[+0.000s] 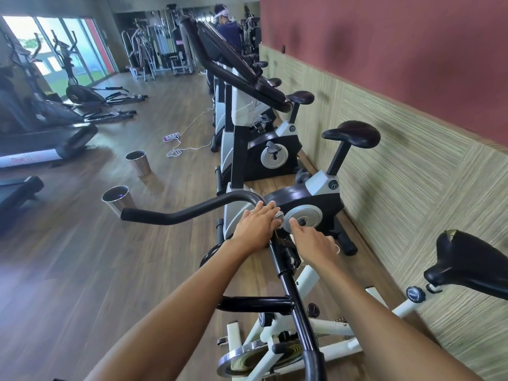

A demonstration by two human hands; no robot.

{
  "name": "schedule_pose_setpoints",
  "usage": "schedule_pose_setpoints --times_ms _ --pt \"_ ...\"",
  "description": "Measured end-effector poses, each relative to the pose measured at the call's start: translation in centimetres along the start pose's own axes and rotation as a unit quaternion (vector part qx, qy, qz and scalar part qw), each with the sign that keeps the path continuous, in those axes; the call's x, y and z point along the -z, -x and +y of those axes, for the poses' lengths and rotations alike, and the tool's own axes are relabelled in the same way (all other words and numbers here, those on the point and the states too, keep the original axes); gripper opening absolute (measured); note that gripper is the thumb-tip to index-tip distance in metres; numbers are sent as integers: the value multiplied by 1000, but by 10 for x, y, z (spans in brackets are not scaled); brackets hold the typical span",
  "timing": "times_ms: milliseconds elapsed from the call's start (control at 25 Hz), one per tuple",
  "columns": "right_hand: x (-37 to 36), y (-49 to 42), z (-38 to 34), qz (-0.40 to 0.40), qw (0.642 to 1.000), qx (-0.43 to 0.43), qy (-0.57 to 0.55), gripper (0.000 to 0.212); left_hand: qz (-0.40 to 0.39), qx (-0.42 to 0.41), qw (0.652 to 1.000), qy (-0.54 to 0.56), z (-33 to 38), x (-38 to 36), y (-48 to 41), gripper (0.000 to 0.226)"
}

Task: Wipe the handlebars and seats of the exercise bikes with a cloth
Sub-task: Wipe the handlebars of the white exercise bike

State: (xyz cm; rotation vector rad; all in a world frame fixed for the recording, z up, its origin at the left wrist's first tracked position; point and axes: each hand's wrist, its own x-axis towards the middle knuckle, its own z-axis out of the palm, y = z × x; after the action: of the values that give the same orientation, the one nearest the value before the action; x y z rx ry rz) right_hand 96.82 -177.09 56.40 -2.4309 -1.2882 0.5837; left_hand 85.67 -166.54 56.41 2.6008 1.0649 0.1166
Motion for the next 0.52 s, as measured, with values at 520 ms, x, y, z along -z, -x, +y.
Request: schedule_pose_setpoints --times_ms 520 --pt "58 20 -66 -83 805 -48 -585 35 193 10 920 340 40 61 50 40"
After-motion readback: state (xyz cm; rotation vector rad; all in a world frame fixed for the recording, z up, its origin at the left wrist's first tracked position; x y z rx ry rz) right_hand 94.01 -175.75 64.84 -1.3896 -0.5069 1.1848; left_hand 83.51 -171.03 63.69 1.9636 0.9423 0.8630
